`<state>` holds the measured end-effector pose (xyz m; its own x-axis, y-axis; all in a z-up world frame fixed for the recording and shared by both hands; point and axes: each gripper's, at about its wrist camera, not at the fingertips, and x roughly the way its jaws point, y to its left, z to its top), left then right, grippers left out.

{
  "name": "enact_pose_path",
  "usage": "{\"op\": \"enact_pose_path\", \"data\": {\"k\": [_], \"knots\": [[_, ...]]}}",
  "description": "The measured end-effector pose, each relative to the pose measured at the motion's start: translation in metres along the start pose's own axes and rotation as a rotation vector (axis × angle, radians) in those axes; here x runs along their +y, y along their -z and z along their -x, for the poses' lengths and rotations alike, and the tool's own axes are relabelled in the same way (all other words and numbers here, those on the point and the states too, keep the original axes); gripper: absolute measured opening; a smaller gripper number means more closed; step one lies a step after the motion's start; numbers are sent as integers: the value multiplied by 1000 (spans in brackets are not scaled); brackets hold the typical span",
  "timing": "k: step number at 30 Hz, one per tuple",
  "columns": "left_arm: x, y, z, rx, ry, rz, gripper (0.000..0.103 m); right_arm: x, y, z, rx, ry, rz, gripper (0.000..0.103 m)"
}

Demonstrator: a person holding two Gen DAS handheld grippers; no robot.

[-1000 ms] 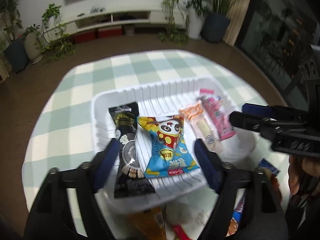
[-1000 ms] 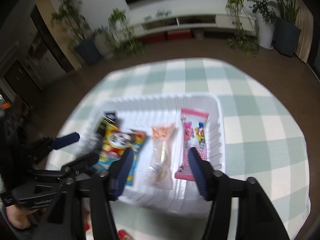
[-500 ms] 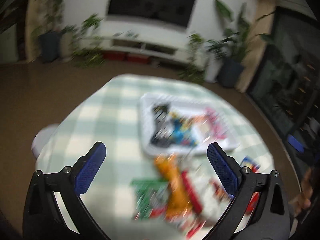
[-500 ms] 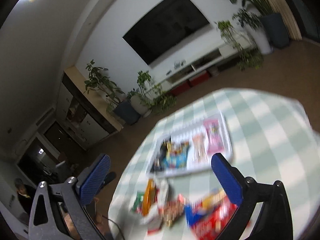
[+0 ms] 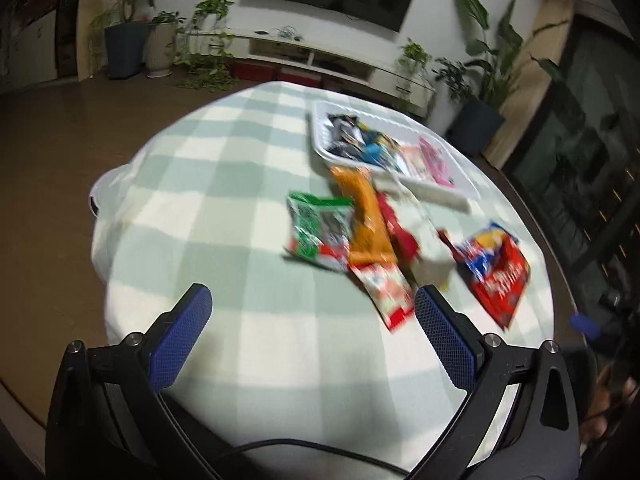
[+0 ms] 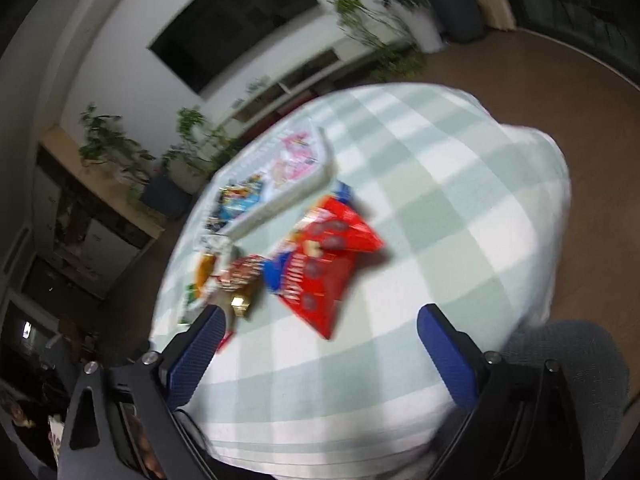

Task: Organize snacks
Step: 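Open both tools to release the packets and lift away from the tray, then lower the left tool onto the orange stick packet and grasp it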

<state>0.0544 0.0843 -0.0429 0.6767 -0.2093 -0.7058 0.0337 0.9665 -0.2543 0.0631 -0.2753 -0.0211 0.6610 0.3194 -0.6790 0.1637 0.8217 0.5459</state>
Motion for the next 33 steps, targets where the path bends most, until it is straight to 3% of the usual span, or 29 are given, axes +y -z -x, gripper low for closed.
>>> {"op": "enact_pose_path", "data": {"k": [7, 12, 19, 22, 24, 27, 33], "knots": [[-27, 8, 5, 9, 46, -81, 103, 35, 23, 3, -33, 31, 207, 99], [-23, 6, -1, 39, 48, -67, 103, 32, 34, -4, 3, 37, 201, 98], [-16, -19, -17, 67, 55, -62, 101, 29, 41, -15, 30, 80, 209, 86], [-21, -33, -28, 83, 66, -81, 94, 27, 44, -20, 48, 72, 206, 79], [-25, -44, -38, 93, 75, -92, 77, 27, 46, -22, 52, 69, 213, 75], [-34, -62, -55, 123, 81, -127, 61, 28, 48, -23, 45, 68, 230, 71], [-54, -83, -96, 205, 36, -213, 60, 27, 48, -25, 37, 74, 250, 64]]}}
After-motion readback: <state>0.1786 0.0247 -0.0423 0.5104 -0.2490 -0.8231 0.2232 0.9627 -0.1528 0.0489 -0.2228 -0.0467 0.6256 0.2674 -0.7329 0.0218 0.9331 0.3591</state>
